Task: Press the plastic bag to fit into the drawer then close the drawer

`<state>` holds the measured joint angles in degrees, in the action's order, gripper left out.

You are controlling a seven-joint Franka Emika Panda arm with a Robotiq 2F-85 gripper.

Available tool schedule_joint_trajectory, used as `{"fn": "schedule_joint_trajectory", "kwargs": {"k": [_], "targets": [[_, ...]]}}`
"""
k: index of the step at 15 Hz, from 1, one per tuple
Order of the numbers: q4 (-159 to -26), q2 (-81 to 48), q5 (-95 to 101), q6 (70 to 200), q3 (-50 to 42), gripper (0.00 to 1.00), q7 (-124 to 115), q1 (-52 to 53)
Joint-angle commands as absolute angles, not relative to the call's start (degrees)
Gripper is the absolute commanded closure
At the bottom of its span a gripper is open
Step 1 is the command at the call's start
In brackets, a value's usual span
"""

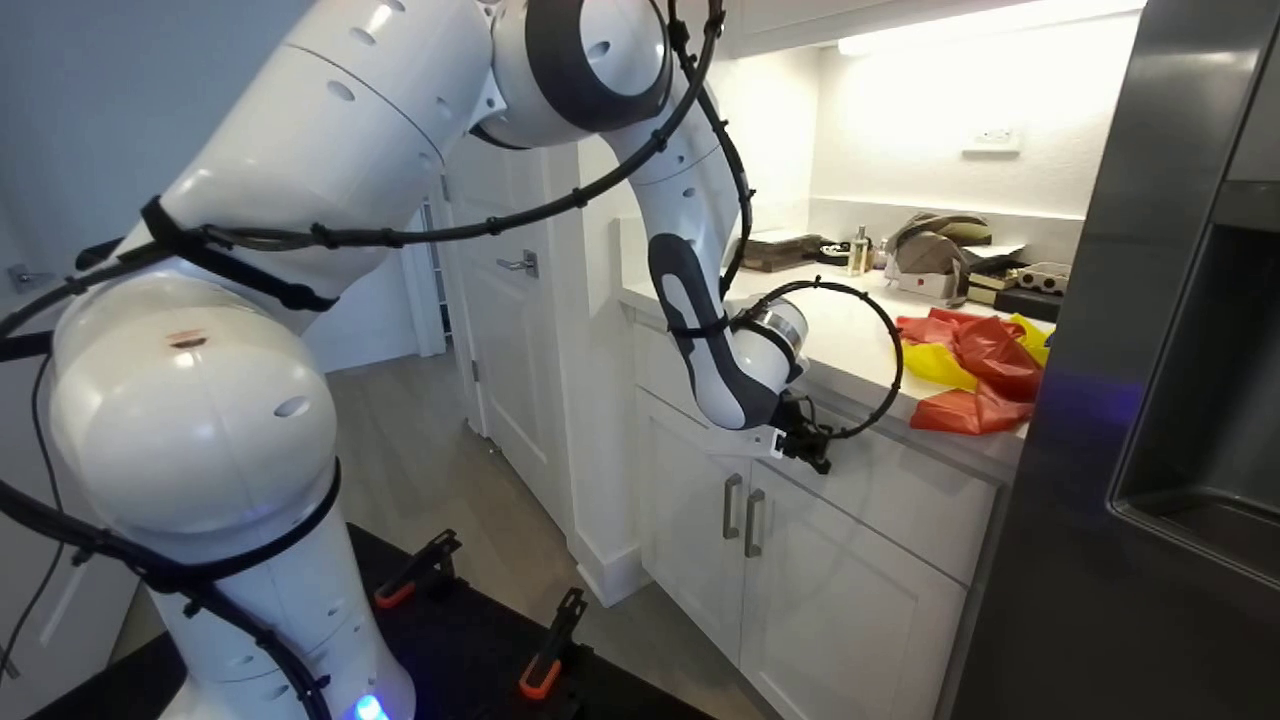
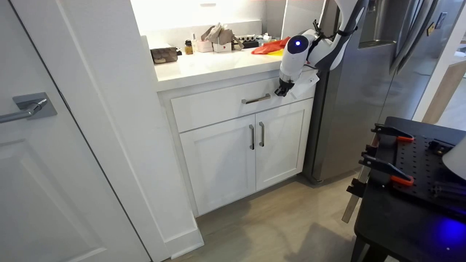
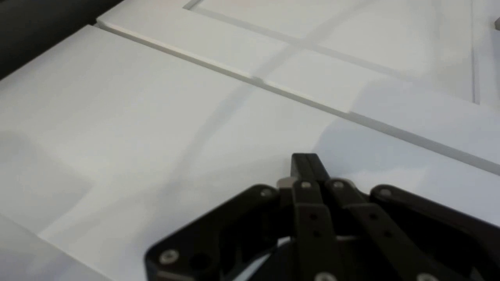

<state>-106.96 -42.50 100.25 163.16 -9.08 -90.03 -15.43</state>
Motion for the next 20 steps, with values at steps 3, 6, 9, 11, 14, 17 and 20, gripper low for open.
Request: {"fn": "schedule_joint_trajectory", "kwargs": {"k": [3, 6, 9, 11, 14, 17, 20], "targets": [[-101.6, -45.0, 98.8, 164.6, -9.2, 1.0, -84.2, -16.5], [-101.7, -44.8, 98.0, 164.9, -9.1, 1.0, -82.4, -16.7], [-102.3, -44.4, 94.8, 165.8, -8.7, 0.68, -79.2, -17.1], [-103.0, -44.0, 91.5, 166.4, -8.0, 0.54, -76.2, -17.3], [-105.9, -41.8, 83.3, 166.7, -6.0, 0.3, -69.0, -18.1], [-109.3, -38.4, 73.7, 165.3, -2.1, 0.07, -60.0, -19.7], [-115.3, -32.1, 56.7, 163.5, -0.9, 0.0, -46.1, -17.8]]}}
